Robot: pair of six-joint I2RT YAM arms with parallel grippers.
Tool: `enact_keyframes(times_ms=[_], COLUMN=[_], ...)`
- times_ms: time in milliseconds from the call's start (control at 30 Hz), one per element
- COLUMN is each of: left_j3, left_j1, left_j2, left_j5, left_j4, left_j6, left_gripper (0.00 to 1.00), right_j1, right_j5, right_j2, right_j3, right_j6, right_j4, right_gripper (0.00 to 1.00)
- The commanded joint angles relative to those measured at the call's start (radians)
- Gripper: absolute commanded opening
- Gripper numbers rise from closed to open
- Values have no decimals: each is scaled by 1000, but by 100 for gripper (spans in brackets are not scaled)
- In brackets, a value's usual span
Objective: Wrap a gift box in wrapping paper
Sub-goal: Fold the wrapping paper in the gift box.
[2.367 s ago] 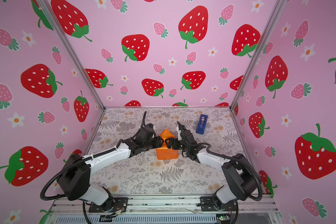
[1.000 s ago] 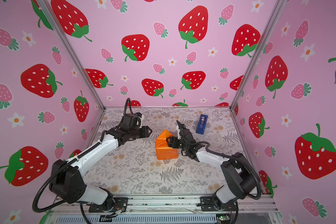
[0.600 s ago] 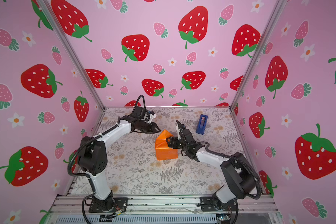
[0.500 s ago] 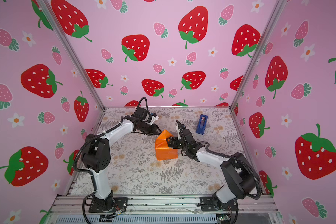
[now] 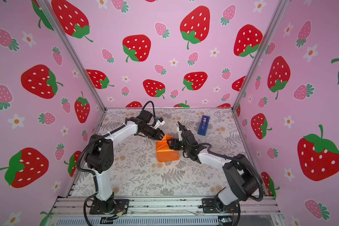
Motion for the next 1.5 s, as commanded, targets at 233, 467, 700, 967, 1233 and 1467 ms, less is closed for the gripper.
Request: enact_keyframes(times_ms=[233,467,700,967,1233,1467], left_j3=[-5,5,7,-1,-40,-51], left_j1=[-3,-7,-29,-61,-82,-85], left_j2=[-18,-8,-23,-55,-108,-124], left_j5=[28,36,26,-55,-89,-93], left_j4=[-49,-56,-91,-143,-156,-158], left_j6=[65,70,106,153,184,173], left_gripper=[42,42,43,46,53,53], right_j1=[4,-7,-21,-26,-25,-26], right_j5=[29,48,65,36,28,28], right_j2=[-101,-185,-214,-159,-158,-222], right_j3=[40,61,27,-10,-29,21], right_j6=[-62,-62,-48,-36,-30,-46], right_j4=[-188,-307,-381,-331,-311,-392], right_gripper=[79,78,69,60,58,67])
